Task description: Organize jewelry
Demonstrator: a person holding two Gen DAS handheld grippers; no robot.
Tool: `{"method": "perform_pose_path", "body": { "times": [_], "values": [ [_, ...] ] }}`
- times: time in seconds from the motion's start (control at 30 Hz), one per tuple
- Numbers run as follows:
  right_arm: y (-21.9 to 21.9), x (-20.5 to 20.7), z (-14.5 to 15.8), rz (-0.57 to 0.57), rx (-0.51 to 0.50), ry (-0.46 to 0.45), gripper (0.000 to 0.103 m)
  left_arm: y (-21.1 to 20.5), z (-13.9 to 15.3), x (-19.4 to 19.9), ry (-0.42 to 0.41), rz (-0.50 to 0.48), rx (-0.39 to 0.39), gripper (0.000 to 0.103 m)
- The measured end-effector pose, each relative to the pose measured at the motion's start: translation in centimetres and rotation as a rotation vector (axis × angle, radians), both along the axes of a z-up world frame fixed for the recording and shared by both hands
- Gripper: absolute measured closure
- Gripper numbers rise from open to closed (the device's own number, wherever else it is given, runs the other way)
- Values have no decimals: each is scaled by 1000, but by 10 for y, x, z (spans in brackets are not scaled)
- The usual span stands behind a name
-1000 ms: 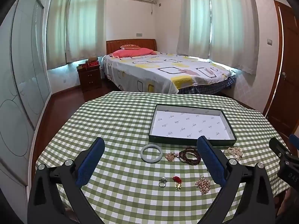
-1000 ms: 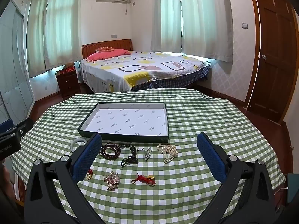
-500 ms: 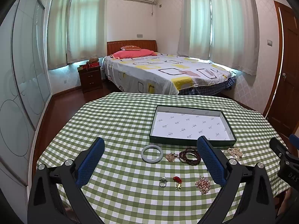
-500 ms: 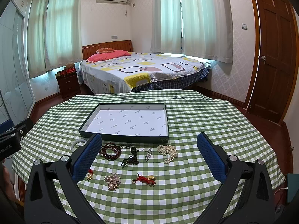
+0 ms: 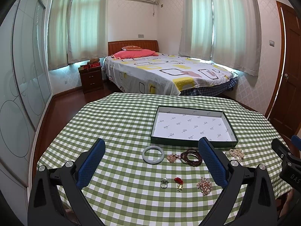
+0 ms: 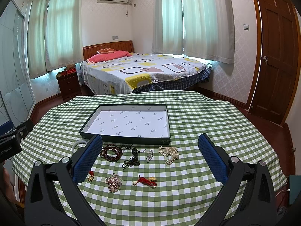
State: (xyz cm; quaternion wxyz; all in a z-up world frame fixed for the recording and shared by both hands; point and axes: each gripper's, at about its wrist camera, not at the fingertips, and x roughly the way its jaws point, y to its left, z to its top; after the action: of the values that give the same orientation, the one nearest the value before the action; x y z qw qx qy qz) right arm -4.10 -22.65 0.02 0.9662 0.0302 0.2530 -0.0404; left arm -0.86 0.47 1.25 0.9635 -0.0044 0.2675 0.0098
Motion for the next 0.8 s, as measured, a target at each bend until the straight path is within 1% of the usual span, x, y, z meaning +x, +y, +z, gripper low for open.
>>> {"method": "perform_pose_path", "body": {
  "times": [0.8],
  "values": [
    [0, -1, 0, 1, -1, -2, 4, 0, -2, -1, 9, -2, -9, 7]
  ]
}}
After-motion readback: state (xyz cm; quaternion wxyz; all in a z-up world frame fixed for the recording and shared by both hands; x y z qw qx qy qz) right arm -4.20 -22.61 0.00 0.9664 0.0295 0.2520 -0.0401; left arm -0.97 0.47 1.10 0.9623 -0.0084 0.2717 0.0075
